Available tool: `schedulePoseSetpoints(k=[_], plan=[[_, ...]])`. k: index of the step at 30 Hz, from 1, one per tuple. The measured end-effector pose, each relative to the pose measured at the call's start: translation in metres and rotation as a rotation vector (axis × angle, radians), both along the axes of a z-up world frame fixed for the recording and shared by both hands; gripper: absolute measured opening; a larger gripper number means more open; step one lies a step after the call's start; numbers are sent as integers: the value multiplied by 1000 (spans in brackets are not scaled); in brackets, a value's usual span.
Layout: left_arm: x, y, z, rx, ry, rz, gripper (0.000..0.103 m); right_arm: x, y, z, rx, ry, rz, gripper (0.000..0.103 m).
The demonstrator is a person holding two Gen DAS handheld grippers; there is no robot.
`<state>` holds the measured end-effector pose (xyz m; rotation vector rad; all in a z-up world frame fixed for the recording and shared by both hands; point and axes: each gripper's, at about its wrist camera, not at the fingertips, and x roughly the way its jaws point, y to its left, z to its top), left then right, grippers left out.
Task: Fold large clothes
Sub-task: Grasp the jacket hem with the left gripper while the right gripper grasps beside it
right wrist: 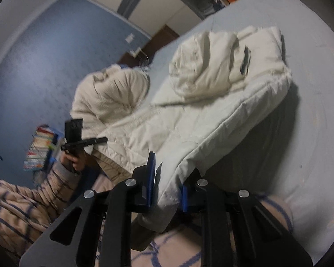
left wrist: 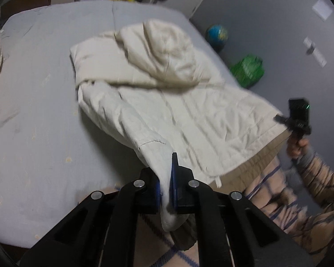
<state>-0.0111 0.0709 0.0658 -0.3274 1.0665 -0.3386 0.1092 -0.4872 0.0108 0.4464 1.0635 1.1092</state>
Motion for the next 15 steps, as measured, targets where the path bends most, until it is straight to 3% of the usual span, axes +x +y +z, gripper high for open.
schedulePoseSetpoints(k=[9, 15], plan=[[31, 40, 32, -206, -116, 122, 7, 44, -12, 26, 148, -16, -103, 16], [60, 53, 52, -218, -160, 149, 7, 89, -12, 35, 256, 4, -183, 16]])
